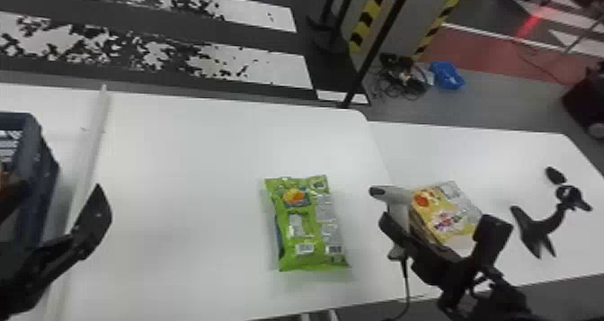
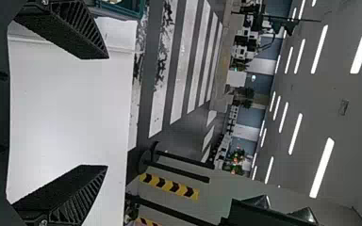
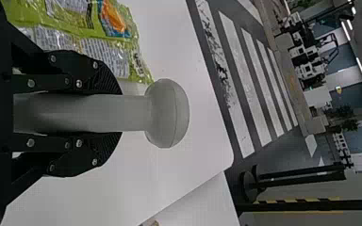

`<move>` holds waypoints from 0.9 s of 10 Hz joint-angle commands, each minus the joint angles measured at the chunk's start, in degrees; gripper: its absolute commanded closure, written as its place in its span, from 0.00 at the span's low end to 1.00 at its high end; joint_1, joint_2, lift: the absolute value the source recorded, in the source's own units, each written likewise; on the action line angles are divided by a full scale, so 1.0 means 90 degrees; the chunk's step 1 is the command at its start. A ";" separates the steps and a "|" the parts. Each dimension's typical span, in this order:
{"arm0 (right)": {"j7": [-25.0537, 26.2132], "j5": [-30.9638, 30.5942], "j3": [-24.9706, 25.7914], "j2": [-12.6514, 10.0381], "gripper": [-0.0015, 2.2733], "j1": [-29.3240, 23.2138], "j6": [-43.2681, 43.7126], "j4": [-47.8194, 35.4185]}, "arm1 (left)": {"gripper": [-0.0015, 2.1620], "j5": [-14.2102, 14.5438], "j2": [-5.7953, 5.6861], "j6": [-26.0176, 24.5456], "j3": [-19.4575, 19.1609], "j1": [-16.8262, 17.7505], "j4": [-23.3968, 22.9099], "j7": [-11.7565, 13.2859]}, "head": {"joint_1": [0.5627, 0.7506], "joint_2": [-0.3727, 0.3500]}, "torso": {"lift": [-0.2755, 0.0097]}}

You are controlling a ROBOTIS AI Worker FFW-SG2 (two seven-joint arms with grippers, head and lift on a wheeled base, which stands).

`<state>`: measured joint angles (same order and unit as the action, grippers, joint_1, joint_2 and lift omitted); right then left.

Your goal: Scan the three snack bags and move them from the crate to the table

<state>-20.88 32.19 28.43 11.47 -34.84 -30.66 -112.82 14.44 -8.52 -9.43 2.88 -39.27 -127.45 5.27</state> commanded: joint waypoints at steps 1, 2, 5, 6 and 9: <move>-0.0141 0.0358 0.0142 -0.0239 0.99 -0.0543 -0.0163 -0.0502 | 0.02 0.0036 -0.0020 -0.0002 0.0061 0.0076 0.0060 0.0020 | 0.70 0.03 | 0.75; -0.0337 0.0397 0.0142 -0.0405 0.98 -0.0807 -0.0241 -0.0756 | 0.02 0.0036 -0.0020 -0.0002 0.0100 0.0096 0.0089 0.0039 | 0.70 0.04 | 0.75; -0.0776 0.0485 -0.0064 -0.0620 0.99 -0.1051 -0.0397 -0.0511 | 0.02 0.0055 -0.0059 -0.0002 0.0158 0.0125 0.0118 0.0049 | 0.70 0.08 | 0.75; -0.0805 0.0485 -0.0142 -0.0620 0.99 -0.1051 -0.0300 -0.0297 | 0.02 0.0055 -0.0059 -0.0002 0.0168 0.0115 0.0108 0.0059 | 0.70 0.09 | 0.75; -0.0844 0.0183 -0.0483 -0.0591 0.98 -0.0934 0.0540 0.0270 | 0.02 0.0055 -0.0059 0.0017 0.0188 0.0027 0.0050 0.0107 | 0.70 0.10 | 0.75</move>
<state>-28.50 34.39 24.66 6.05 -43.59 -27.38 -111.60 14.94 -9.05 -9.28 4.57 -38.86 -126.84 6.23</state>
